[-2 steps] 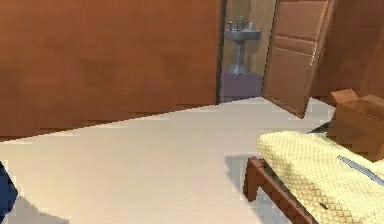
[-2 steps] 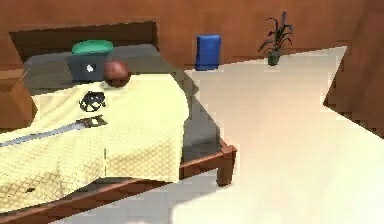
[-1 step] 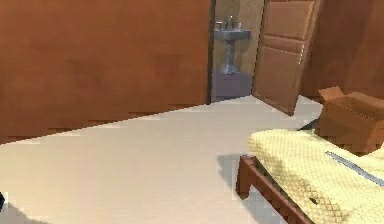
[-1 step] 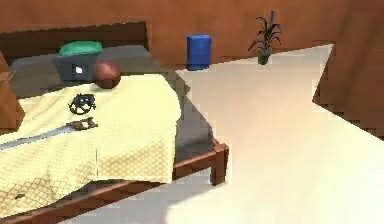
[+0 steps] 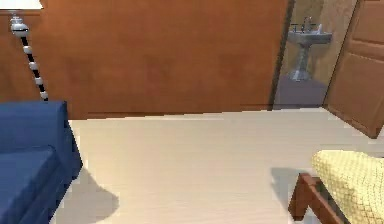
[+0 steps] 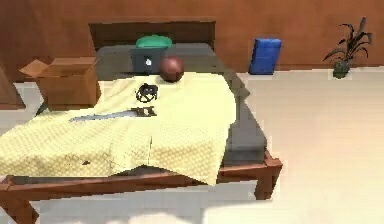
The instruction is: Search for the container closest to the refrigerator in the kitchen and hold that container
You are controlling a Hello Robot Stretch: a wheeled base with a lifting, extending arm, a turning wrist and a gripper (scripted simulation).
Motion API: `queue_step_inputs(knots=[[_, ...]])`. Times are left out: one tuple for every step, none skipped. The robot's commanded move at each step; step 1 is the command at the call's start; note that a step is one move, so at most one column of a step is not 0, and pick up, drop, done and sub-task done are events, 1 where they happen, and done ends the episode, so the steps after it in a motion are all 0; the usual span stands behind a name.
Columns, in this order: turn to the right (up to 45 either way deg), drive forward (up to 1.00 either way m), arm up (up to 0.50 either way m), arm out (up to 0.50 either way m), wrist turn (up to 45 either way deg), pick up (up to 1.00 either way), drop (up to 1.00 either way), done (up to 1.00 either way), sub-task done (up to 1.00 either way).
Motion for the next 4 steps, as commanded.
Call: queue_step_inputs(knots=[[0.0, 1.0, 0.0, 0.0, 0.0, 0.0, 0.0, 0.0, 0.0], [0.0, 0.5, 0.0, 0.0, 0.0, 0.0, 0.0, 0.0, 0.0], [45.0, 0.0, 0.0, 0.0, 0.0, 0.0, 0.0, 0.0, 0.0], [18.0, 0.0, 0.0, 0.0, 0.0, 0.0, 0.0, 0.0, 0.0]])
